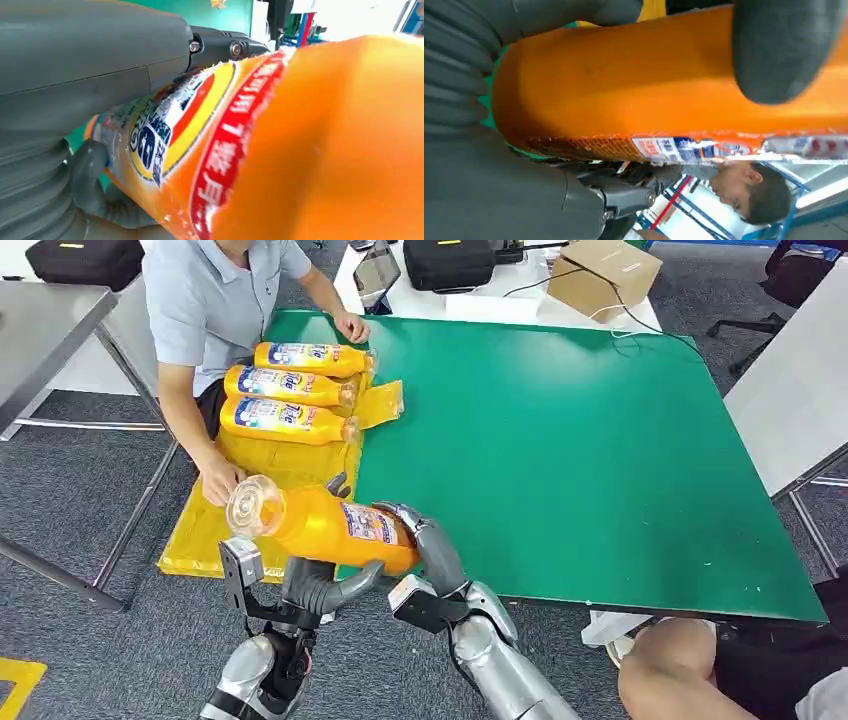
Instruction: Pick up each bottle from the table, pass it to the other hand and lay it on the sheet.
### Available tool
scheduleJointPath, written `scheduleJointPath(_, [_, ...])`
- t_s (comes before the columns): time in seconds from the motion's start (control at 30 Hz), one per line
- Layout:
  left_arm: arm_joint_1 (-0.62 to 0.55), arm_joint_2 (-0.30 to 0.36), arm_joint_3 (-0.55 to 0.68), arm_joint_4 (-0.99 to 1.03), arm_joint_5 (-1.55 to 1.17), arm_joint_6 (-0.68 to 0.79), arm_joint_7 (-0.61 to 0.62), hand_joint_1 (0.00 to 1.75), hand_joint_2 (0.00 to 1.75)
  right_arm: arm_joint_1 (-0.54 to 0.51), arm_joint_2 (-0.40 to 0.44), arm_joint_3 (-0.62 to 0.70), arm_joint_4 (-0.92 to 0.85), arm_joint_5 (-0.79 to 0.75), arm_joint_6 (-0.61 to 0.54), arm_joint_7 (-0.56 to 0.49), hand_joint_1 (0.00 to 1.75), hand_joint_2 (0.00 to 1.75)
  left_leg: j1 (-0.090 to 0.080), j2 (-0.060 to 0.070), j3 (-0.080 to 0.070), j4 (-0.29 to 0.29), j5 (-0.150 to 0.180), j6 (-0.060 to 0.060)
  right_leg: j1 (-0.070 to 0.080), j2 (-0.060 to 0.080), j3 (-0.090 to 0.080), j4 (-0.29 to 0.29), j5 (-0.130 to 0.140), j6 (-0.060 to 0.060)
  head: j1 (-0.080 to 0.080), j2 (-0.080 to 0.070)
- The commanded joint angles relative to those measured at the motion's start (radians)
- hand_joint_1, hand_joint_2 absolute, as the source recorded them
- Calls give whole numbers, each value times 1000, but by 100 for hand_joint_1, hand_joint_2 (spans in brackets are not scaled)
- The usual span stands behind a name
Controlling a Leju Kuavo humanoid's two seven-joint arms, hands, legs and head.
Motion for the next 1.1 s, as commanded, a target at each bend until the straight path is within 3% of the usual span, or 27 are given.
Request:
scheduleJointPath(0.03, [-51, 15, -17, 74, 43, 11, 0, 166, 175, -73, 14, 70, 177, -15, 45, -16, 175, 175, 0, 0, 4, -1, -1, -1, 0, -1, 4, -1, -1, -2, 0, 0])
scheduleJointPath(0.07, [-51, 17, -15, 73, 44, 11, 0, 166, 175, -71, 15, 70, 177, -16, 44, -16, 175, 175, 0, 0, 3, -1, 0, -1, 1, -1, 3, -1, -1, -1, 0, 0])
scheduleJointPath(0.13, [-49, 11, 1, 72, 65, 21, 4, 175, 175, -65, 19, 79, 181, -24, 59, -17, 143, 175, 0, 0, 4, -1, -1, -1, 1, -2, 4, -1, -1, -2, 0, 0])
scheduleJointPath(0.17, [-49, 11, 4, 72, 68, 23, 4, 175, 175, -64, 20, 81, 181, -24, 60, -17, 143, 175, 0, 0, 4, -1, -1, -1, 1, -1, 4, -1, -1, -1, 0, 0])
scheduleJointPath(0.2, [-56, 3, 18, 78, 84, 38, 8, 175, 175, -64, 21, 98, 192, -25, 79, -16, 19, 175, 0, 1, 6, -1, -2, -1, 1, -1, 6, -1, -2, -2, 0, 0])
scheduleJointPath(0.27, [-64, 4, 20, 82, 86, 40, 10, 175, 175, -63, 23, 104, 199, -25, 85, -16, 19, 175, 0, 0, 3, -1, 0, -1, 1, -2, 3, -1, -1, -1, 0, 0])
scheduleJointPath(0.3, [-71, 4, 22, 87, 88, 45, 11, 175, 175, -62, 23, 113, 200, -24, 89, -22, 0, 175, 1, 0, 5, -1, -1, -1, 1, -2, 5, -1, -2, -2, 0, 0])
scheduleJointPath(0.37, [-81, 5, 24, 91, 86, 57, 11, 175, 175, -61, 23, 122, 201, -26, 101, -22, 0, 175, 0, -1, 3, -1, 0, -1, 1, -2, 3, -1, -1, -1, 0, 0])
scheduleJointPath(0.4, [-89, 6, 24, 99, 83, 67, 14, 175, 175, -58, 21, 127, 194, -24, 93, -22, 0, 0, 0, -1, 2, -1, 0, -1, 0, -1, 2, -1, 0, -1, 0, 0])
scheduleJointPath(0.7, [-174, 54, 64, 140, 19, 159, 30, 175, 175, -26, -20, 101, 60, -32, -106, -22, 0, 0, 1, -1, 7, -1, -1, -1, 1, -4, 7, -1, -2, -3, 0, 0])
scheduleJointPath(0.9, [-306, 87, 84, 290, -120, 252, 45, 175, 175, -18, -41, 97, 3, -36, -209, -22, 0, 0, 0, -2, 2, -1, 1, -1, 1, -3, 2, 0, 0, -1, 0, 0])
scheduleJointPath(0.97, [-362, 89, 82, 345, -364, 475, -38, 175, 175, -17, -50, 102, -4, -14, -247, -22, 0, 0, 1, -2, 2, -1, 1, -1, 1, -4, 2, 0, 0, -1, 0, 0])
scheduleJointPath(1.1, [-425, 98, 125, 417, -551, 533, 11, 175, 175, -3, -41, 77, -9, 11, -226, -22, 0, 0, 1, -1, 1, 0, 2, -2, 1, -2, 1, 0, 0, -1, 0, 0])
